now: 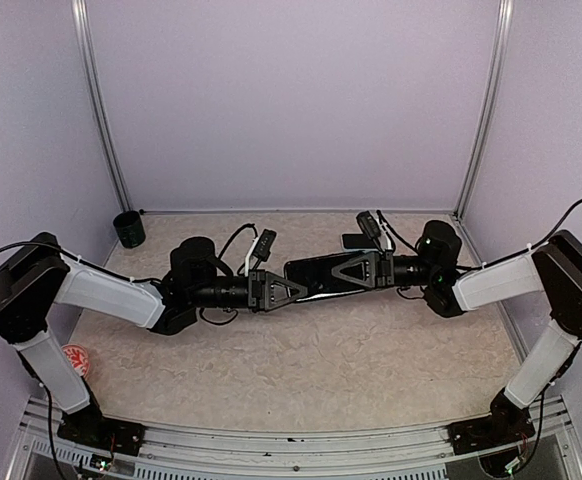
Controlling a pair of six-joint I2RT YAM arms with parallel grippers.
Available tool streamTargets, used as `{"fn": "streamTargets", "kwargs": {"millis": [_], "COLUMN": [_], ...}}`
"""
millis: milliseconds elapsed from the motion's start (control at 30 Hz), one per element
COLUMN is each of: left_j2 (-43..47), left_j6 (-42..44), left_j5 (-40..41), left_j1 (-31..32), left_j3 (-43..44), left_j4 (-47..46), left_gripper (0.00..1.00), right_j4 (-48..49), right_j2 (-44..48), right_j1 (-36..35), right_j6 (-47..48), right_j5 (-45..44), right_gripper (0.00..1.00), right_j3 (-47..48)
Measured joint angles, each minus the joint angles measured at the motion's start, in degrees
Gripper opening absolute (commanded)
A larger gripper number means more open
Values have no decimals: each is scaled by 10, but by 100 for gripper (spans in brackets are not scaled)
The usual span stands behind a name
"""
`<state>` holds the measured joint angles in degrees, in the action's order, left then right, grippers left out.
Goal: Put the phone into the phone case
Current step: Pass from the right arm to the left
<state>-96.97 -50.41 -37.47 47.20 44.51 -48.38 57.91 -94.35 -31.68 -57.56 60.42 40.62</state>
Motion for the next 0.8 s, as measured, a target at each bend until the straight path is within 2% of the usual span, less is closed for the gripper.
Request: {"fn": "streamTargets", "kwargs": {"millis": [100,233,333,800], "left_j2": [0,0,-1,8], "left_j6": [3,0,1,12], "left_j5": [-3,1,9,14], "left_j1": [0,1,1,1], "left_j3": [0,0,0,-8], "left_j4": [-5,-5,8,19], "left_gripper": [0,0,0,0], "right_j4": [6,3,-1,-55], "right_j2": [0,0,0,44], "right_j1": [0,0,0,44], "right_j6": [-4,0,10,24], "right_j5": [2,2,5,25], "right_gripper": [14,45,58,61], "right_j3": [0,0,0,-9]}}
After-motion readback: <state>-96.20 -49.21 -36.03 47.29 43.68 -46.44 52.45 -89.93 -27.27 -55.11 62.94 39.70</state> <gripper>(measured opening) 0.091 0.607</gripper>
